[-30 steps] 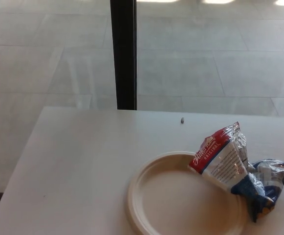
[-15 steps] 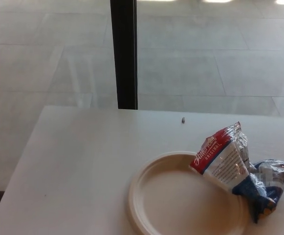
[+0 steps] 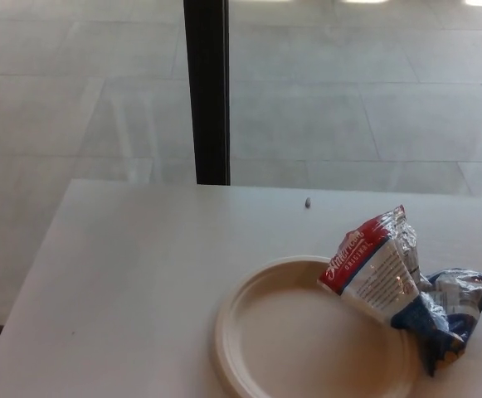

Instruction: The robot uses its right hand to pick up a bag of sunflower seeds kept in the middle of the desk and tilts it over a plate kept next to it to pour out a few seeds and then puts the bag of seeds back on the desk

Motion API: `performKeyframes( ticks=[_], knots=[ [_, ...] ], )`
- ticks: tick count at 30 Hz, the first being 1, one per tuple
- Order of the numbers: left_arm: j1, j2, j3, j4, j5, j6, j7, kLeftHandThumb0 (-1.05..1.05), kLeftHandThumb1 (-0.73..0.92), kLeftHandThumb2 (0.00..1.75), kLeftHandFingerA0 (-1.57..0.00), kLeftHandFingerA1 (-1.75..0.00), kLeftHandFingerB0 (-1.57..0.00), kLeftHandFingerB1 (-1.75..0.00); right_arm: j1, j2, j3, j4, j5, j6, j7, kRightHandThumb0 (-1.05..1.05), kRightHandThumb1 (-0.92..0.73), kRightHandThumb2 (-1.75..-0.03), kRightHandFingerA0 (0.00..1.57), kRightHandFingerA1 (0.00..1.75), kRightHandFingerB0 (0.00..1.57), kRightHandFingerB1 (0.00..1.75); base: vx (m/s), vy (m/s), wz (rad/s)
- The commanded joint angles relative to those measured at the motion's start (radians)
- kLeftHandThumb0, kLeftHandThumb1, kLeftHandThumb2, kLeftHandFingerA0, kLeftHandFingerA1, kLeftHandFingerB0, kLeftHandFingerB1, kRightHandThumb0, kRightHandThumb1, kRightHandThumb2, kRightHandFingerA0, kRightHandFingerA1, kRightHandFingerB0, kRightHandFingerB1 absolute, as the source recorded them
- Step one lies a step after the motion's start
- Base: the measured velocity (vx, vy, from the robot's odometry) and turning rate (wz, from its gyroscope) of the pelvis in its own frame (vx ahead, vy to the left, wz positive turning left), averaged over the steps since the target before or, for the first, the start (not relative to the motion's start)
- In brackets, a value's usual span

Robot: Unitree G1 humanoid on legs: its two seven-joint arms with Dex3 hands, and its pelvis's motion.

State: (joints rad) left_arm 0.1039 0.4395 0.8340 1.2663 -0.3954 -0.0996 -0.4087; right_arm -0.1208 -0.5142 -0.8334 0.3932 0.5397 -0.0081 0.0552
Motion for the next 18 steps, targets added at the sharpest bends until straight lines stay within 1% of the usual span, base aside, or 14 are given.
performKeyframes(
  ticks=[1, 2, 3, 4, 5, 6, 7, 8, 10, 11, 13, 16, 17, 18],
  knots=[
    [0.028, 0.02, -0.039, -0.009, 0.002, -0.057, -0.047, -0.71, 0.76, 0.63, -0.46, -0.53, -0.37, -0.38, 0.018, -0.069, 0.386, -0.313, -0.217, 0.094, 0.141, -0.75, -0.67, -0.77, 0.0, 0.0, 0.0, 0.14, 0.0, 0.0, 0.0],
    [0.03, 0.021, -0.045, -0.003, 0.008, -0.062, -0.042, -0.71, 0.59, 0.98, -0.4, -0.6, -0.29, -0.51, 0.018, -0.089, 0.463, -0.321, -0.303, 0.091, 0.134, -0.95, -0.66, -0.96, 0.0, 0.07, 0.0, 0.01, 0.0, 0.0, 0.0],
    [0.03, 0.02, -0.045, -0.004, 0.007, -0.061, -0.039, -0.71, 0.75, 0.63, -0.47, -0.53, -0.38, -0.39, 0.009, -0.094, 0.504, -0.319, -0.324, 0.099, 0.145, -0.93, -0.64, -0.95, 0.0, 0.07, 0.0, 0.02, 0.0, 0.0, 0.0],
    [0.027, 0.018, -0.043, -0.005, 0.0, -0.052, -0.04, -0.71, 0.59, 0.98, -0.42, -0.63, -0.32, -0.52, -0.012, -0.095, 0.584, -0.316, -0.383, 0.099, 0.155, -0.96, -0.62, -0.93, 0.0, 0.05, 0.09, 0.05, 0.0, 0.0, 0.0],
    [0.026, 0.018, -0.044, -0.005, -0.001, -0.052, -0.04, -0.71, 0.59, 0.98, -0.42, -0.63, -0.32, -0.52, -0.012, -0.099, 0.587, -0.318, -0.38, 0.101, 0.151, -0.96, -0.62, -0.93, 0.0, 0.05, 0.09, 0.05, 0.0, 0.0, 0.0],
    [0.025, 0.018, -0.045, -0.005, -0.001, -0.052, -0.039, -0.7, 0.75, 0.63, -0.46, -0.55, -0.38, -0.39, -0.014, -0.1, 0.603, -0.312, -0.394, 0.089, 0.152, -1.0, -0.63, -0.97, 0.0, 0.05, 0.11, 0.05, 0.0, 0.0, 0.0],
    [0.026, 0.018, -0.048, -0.006, -0.001, -0.05, -0.04, -0.7, 0.76, 0.62, -0.45, -0.55, -0.39, -0.39, -0.019, -0.101, 0.672, -0.309, -0.463, 0.088, 0.143, -1.04, -0.65, -0.99, 0.0, 0.01, 0.1, 0.05, 0.0, 0.0, 0.0],
    [0.026, 0.018, -0.049, -0.007, -0.002, -0.05, -0.041, -0.7, 0.76, 0.62, -0.45, -0.55, -0.39, -0.39, -0.018, -0.104, 0.695, -0.314, -0.48, 0.097, 0.136, -1.04, -0.65, -0.99, 0.0, 0.01, 0.1, 0.05, 0.0, 0.0, 0.0],
    [0.028, 0.02, -0.053, -0.005, 0.0, -0.051, -0.041, -0.69, 0.76, 0.64, -0.45, -0.55, -0.4, -0.39, -0.017, -0.103, 0.719, -0.31, -0.48, 0.086, 0.143, -1.05, -0.66, -1.0, 0.0, 0.05, 0.09, 0.02, 0.0, 0.0, 0.0],
    [0.027, 0.022, -0.054, 0.001, 0.001, -0.052, -0.039, -0.7, 0.76, 0.63, -0.48, -0.58, -0.42, -0.39, -0.015, -0.099, 0.749, -0.315, -0.485, 0.106, 0.143, -1.05, -0.65, -1.0, 0.0, 0.03, 0.08, 0.02, 0.0, 0.0, 0.0],
    [0.033, 0.023, -0.061, -0.001, 0.004, -0.052, -0.04, -0.72, 0.74, 0.63, -0.46, -0.55, -0.41, -0.39, -0.017, -0.089, 0.791, -0.294, -0.496, 0.101, 0.149, -1.05, -0.64, -1.0, 0.0, 0.0, 0.09, 0.03, 0.0, 0.0, 0.0],
    [0.032, 0.022, -0.063, 0.006, 0.003, -0.051, -0.031, -0.71, 0.74, 0.63, -0.48, -0.53, -0.41, -0.39, -0.03, -0.106, 0.839, -0.269, -0.522, 0.106, 0.154, -0.98, -0.61, -1.01, 0.0, 0.03, 0.11, 0.17, 0.0, 0.0, 0.0],
    [0.032, 0.021, -0.064, 0.005, 0.003, -0.053, -0.029, -0.71, 0.74, 0.63, -0.48, -0.53, -0.41, -0.39, -0.035, -0.113, 0.854, -0.261, -0.538, 0.108, 0.152, -0.98, -0.61, -1.01, 0.0, 0.03, 0.11, 0.17, 0.0, 0.0, 0.0],
    [0.036, 0.021, -0.067, 0.004, 0.003, -0.053, -0.034, -0.7, 0.75, 0.63, -0.47, -0.53, -0.4, -0.39, -0.049, -0.126, 0.881, -0.227, -0.569, 0.082, 0.16, -0.95, -0.6, -1.0, 0.0, 0.06, 0.12, 0.23, 0.0, 0.0, 0.0]
  ],
)
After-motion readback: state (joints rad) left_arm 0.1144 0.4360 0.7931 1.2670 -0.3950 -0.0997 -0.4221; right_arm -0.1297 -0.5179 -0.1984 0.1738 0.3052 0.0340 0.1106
